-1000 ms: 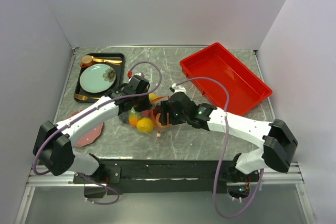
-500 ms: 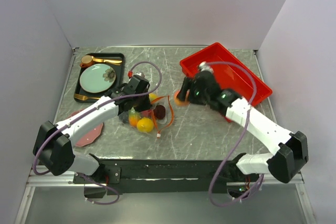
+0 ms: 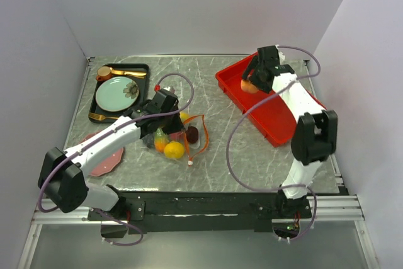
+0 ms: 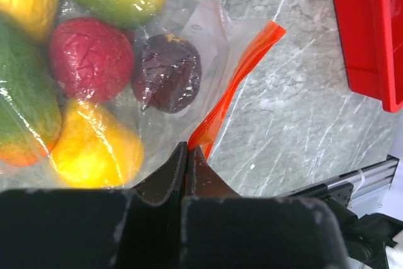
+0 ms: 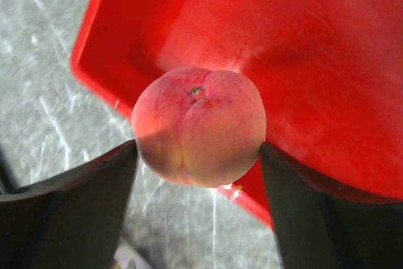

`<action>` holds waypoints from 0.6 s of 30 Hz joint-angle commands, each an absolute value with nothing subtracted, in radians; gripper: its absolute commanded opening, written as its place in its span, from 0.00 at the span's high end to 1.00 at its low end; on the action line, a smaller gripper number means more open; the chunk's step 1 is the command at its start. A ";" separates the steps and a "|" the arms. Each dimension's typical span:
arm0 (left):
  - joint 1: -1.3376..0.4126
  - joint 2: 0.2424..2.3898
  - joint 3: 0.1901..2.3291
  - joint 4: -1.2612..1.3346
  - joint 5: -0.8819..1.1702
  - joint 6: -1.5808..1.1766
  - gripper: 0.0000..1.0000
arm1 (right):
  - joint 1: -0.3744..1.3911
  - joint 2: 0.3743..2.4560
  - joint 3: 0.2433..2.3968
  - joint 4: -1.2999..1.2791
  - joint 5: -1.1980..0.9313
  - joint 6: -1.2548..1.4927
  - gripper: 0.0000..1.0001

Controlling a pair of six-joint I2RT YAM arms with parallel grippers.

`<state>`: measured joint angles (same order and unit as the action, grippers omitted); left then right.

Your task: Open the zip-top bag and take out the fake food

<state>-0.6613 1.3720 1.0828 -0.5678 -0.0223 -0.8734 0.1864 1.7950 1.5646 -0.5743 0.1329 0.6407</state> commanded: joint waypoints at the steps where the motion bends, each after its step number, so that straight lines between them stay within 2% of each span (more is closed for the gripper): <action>1: -0.657 1.344 1.089 -0.523 0.009 -0.848 0.99 | 0.170 1.845 1.726 -0.652 0.143 0.617 0.04; 5: -0.658 1.348 1.081 -0.512 0.017 -0.847 0.99 | 0.175 1.751 1.643 -0.684 0.111 0.652 0.03; 8: -0.658 1.359 1.083 -0.506 0.017 -0.850 0.99 | 0.233 1.608 1.458 -0.645 0.058 0.722 0.10; 10: -0.658 1.364 1.085 -0.506 0.009 -0.854 0.99 | 0.346 1.502 1.353 -0.599 0.038 0.762 0.18; 13: -0.658 1.370 1.094 -0.499 0.005 -0.857 0.99 | 0.507 1.436 1.191 -0.502 0.003 0.860 0.26; 16: -0.658 1.373 1.104 -0.505 0.003 -0.861 0.99 | 0.618 1.434 1.099 -0.411 -0.040 0.949 0.31; 18: -0.658 1.373 1.101 -0.506 0.002 -0.865 0.99 | 0.661 1.448 1.068 -0.335 -0.052 0.986 0.31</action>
